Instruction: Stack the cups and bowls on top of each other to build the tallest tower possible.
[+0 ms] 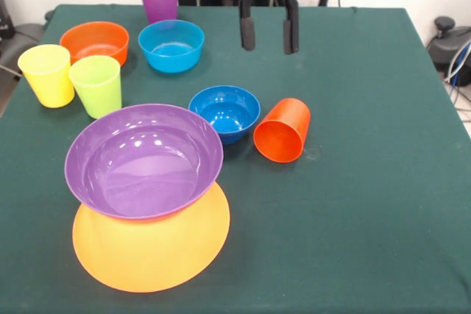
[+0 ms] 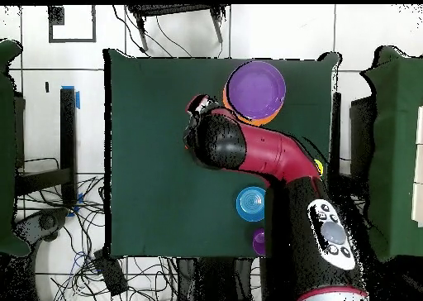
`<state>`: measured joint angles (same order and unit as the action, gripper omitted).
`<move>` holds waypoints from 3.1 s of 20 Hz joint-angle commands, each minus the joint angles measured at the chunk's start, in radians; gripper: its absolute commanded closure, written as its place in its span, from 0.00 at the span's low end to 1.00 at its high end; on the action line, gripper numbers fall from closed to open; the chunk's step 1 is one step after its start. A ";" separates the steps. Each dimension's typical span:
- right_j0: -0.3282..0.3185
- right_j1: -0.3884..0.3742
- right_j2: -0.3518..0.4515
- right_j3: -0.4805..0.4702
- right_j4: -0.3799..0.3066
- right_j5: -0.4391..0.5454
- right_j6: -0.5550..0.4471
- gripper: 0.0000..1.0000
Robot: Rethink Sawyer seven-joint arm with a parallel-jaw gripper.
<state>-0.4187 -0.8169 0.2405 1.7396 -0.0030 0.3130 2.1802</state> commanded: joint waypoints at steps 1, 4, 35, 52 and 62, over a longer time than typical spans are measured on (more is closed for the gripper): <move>0.137 -0.034 -0.203 0.027 0.036 0.142 0.271 0.00; 0.237 -0.019 -0.329 -0.027 0.043 0.160 0.330 0.00; 0.479 0.304 -0.572 -0.242 0.295 0.089 0.496 0.00; 0.590 0.583 -0.772 -0.502 0.607 0.122 0.707 0.00; 0.587 0.675 -0.810 -0.610 0.685 0.162 0.807 0.00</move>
<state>0.1698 -0.2279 -0.6100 1.2270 0.6368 0.3399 2.7474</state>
